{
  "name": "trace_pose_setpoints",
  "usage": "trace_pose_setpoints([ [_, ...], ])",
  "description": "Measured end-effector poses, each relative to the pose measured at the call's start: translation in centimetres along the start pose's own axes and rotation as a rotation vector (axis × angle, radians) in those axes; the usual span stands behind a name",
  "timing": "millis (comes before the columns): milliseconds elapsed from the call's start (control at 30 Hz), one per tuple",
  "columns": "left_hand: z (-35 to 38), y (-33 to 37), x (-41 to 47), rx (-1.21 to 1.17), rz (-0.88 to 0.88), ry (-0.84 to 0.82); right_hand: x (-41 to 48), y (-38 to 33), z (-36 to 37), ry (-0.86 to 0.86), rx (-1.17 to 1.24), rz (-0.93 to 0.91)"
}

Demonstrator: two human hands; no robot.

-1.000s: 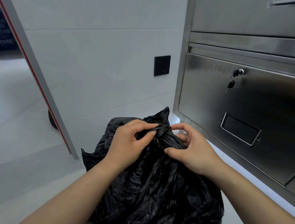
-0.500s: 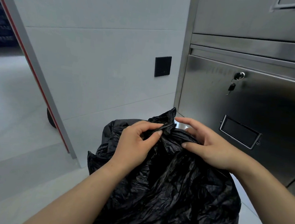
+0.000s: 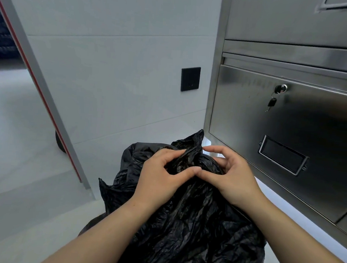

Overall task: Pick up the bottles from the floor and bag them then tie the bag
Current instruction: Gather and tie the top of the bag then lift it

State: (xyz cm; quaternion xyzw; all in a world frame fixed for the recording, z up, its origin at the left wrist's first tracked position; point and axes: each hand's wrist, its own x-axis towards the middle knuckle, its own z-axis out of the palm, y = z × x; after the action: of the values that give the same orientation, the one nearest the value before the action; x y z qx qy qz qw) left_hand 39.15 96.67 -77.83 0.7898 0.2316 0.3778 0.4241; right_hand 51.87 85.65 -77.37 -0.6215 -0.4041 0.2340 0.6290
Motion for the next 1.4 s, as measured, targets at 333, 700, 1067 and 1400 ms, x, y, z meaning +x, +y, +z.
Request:
trace_pose_setpoints([
  [333, -0.3, -0.1, 0.5, 0.050, 0.024, -0.057, 0.3, 0.1, -1.2, -0.142, -0.006, -0.019],
  [700, -1.7, -0.5, 1.3, 0.134, 0.160, -0.155, 0.6, -0.4, -2.6, -0.245, -0.282, -0.053],
  [1067, -1.8, -0.7, 1.4, 0.091, 0.086, -0.198, 0.3, -0.3, -2.5, -0.281, -0.231, 0.006],
  [1400, -2.8, -0.9, 2.1, -0.022, 0.029, -0.091, 0.7, 0.1, -1.7, 0.122, -0.174, -0.080],
])
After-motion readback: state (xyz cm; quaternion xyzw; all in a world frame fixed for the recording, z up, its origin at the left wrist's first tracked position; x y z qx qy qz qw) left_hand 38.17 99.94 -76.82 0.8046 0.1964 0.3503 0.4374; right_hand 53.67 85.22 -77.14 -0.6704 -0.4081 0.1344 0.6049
